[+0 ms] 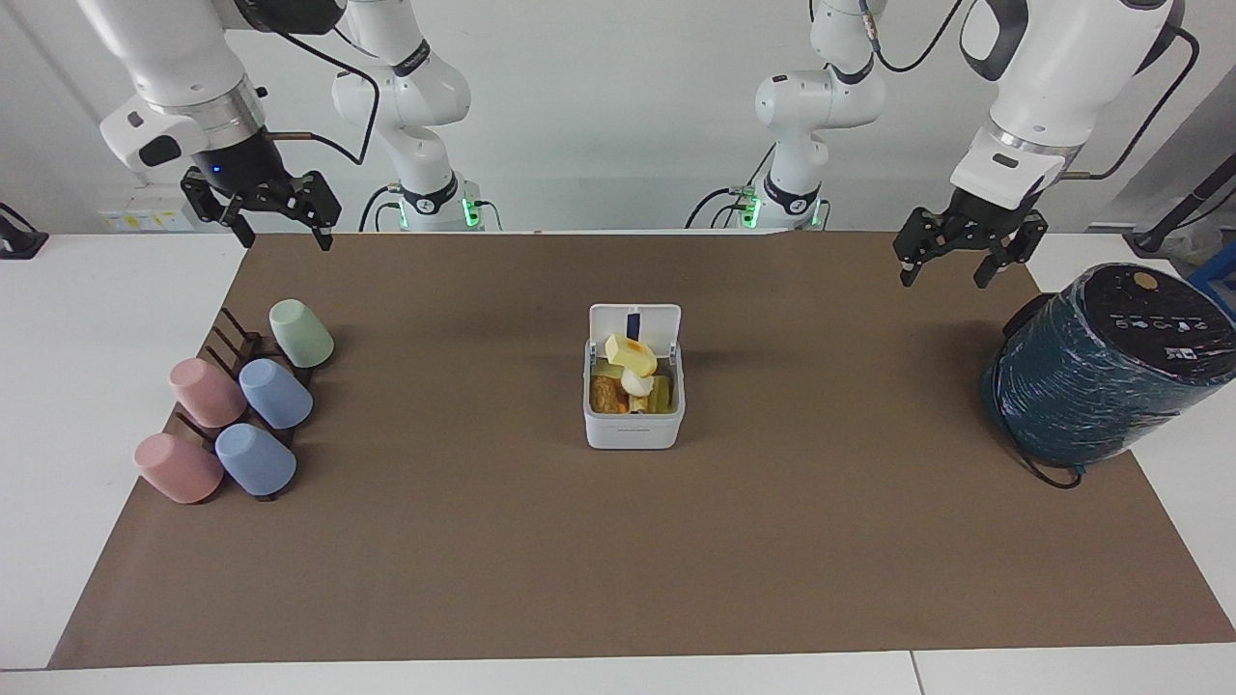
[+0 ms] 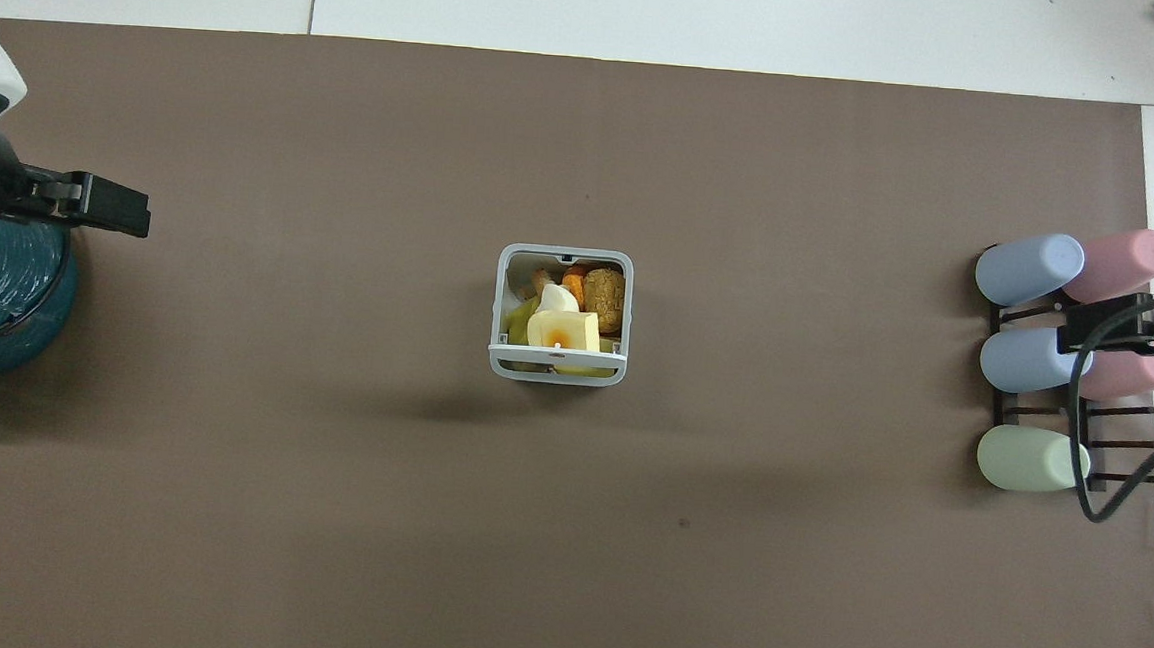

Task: Close trash can lid
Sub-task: 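Move the left gripper from rest toward the grey trash can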

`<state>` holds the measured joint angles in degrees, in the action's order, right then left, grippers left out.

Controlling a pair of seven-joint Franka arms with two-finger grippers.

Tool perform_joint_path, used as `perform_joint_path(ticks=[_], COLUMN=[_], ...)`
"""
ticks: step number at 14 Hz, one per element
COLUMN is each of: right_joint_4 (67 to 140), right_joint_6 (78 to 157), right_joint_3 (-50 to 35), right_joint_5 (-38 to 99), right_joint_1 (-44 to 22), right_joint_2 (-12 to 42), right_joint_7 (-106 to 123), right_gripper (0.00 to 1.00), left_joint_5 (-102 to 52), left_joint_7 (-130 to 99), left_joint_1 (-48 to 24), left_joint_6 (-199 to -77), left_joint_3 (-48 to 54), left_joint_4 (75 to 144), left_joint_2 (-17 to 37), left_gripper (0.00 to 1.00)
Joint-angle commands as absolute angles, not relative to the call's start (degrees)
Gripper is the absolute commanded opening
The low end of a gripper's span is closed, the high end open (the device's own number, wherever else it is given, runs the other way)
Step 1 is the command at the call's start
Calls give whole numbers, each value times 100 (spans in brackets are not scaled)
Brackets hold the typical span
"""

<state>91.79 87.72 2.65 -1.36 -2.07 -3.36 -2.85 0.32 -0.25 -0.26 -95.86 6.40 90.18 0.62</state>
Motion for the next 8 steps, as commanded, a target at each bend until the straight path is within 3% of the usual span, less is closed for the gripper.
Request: perform_joint_path(ticks=[1, 7, 8], right_joint_4=[9316, 9316, 9316], right_joint_6=[8789, 8789, 8789], right_joint_3=[255, 255, 255], right_joint_5=[-105, -105, -105], right_joint_1=[-202, -202, -202], right_joint_2=[-466, -466, -466], right_joint_7=[-334, -334, -334], right_gripper=[100, 100, 100], left_joint_5=[-53, -114, -193], left_joint_7=[0, -594, -1094], left_joint_1=[9, -288, -490], left_joint_6=[-9439, -9579, -9667], left_joint_3=[659, 747, 738], left_joint_4=[8894, 9429, 9492], left_joint_2=[114, -105, -140], left_gripper=[100, 100, 90])
